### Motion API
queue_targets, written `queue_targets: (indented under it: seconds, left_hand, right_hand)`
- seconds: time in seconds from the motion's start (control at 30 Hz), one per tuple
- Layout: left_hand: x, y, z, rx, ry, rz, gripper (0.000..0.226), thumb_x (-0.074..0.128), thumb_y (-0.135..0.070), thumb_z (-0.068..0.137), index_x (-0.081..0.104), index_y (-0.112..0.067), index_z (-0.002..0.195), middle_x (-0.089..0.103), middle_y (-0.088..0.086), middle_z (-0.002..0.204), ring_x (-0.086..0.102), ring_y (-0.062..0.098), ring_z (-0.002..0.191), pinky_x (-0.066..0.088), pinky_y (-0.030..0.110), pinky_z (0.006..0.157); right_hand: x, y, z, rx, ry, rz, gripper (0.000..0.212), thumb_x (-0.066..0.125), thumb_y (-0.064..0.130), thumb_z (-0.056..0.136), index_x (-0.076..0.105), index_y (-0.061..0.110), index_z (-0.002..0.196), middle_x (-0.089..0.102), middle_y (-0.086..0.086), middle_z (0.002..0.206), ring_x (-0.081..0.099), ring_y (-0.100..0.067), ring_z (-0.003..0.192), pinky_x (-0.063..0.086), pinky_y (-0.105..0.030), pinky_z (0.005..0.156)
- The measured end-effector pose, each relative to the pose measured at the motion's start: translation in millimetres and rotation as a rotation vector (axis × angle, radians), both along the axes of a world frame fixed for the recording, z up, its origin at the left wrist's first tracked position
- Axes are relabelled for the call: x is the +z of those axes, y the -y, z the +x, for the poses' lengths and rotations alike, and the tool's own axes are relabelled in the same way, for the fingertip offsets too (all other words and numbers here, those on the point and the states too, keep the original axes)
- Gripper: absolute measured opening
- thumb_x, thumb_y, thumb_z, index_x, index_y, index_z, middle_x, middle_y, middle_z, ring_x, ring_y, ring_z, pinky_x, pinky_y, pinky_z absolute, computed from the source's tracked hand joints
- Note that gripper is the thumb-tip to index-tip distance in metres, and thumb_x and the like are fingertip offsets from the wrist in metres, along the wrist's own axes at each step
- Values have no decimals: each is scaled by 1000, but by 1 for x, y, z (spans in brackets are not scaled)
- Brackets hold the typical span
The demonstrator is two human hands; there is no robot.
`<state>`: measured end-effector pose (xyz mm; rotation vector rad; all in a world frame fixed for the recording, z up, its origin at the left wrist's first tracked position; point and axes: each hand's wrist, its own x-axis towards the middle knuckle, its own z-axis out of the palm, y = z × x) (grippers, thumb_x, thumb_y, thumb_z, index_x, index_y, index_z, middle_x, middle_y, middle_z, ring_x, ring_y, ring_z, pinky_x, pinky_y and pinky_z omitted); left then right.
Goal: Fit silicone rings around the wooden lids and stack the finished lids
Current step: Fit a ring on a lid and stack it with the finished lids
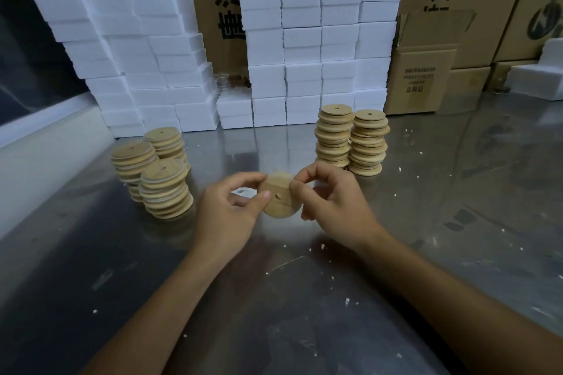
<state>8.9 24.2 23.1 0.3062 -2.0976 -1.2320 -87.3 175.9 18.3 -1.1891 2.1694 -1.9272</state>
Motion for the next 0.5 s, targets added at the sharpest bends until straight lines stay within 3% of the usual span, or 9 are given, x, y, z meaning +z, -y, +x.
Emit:
queue_targets:
  seconds: [0.17,0.3,0.5]
  left_hand:
    - [0,-1,-1,80,-74,-191,16,79,-13,77,69,-26,79,69,-7,85,68,11,74,55,29,60]
    - [-4,1,-5,41,-38,-63,20,78,-12,78,65,-25,70,69,-2,68,67,21,62,56,37,61]
    - [-3,3,-2,-99,41,40,19,73,-11,83,66,-23,70,67,-1,60,66,20,53,59,52,64]
  right_hand:
    - [1,0,3,-18,-261,75,7,55,25,98,55,29,92,60,21,68,57,-15,49,45,-28,45]
    - [0,0,2,-51,-307,63,8,57,18,99,56,23,92,57,19,63,52,-11,49,36,-15,49]
    - [-3,1,0,-72,-136,-63,5,57,24,97,57,24,92,64,3,76,62,-21,54,55,-38,46]
